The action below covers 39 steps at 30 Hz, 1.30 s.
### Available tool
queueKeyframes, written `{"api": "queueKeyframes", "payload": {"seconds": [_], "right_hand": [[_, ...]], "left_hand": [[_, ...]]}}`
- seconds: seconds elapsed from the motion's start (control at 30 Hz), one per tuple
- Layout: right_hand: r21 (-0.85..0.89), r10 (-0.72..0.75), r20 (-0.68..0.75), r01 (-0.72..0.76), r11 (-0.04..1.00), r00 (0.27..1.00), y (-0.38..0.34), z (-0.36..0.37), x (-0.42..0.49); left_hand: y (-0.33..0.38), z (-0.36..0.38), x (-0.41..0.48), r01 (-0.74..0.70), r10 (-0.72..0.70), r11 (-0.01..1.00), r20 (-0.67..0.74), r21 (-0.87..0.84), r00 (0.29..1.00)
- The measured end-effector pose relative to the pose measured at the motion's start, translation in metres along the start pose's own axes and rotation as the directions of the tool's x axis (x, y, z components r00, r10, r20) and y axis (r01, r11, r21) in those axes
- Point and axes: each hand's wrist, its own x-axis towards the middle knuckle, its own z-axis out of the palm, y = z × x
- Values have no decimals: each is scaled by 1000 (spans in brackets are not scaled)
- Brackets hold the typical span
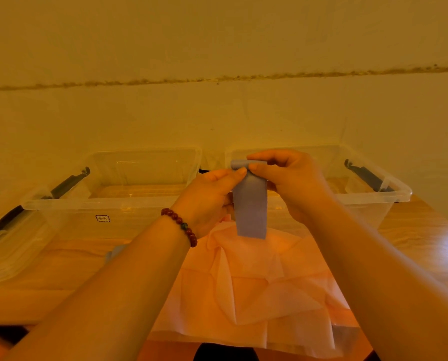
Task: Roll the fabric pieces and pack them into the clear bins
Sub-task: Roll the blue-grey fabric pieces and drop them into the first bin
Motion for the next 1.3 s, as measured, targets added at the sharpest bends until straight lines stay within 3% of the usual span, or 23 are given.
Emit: {"api": "queueKeyframes", "payload": {"seconds": [0.27,0.43,0.77,1.03,1.3], "right_hand": [[-61,-44,-41,42,997,998,2,1,1],[22,-25,-50,26,999,998,4,2,0],[8,-6,-24,6,1000,1000,2,3,-1],[-204,-86,-7,83,975,996,4,1,-2],[-170,-88,7,88,982,996,3,2,-3]], "left_hand": [[-4,-3,0,-11,11,1000,-7,11,1000],[-3,-3,0,-32,32,999,-4,11,999],[-3,0,0,-18,17,998,-20,-62,1000],[-4,0,-3,-3,5,997,25,-77,1000],[-3,1,-1,-19,20,992,8,-129,1000]]}}
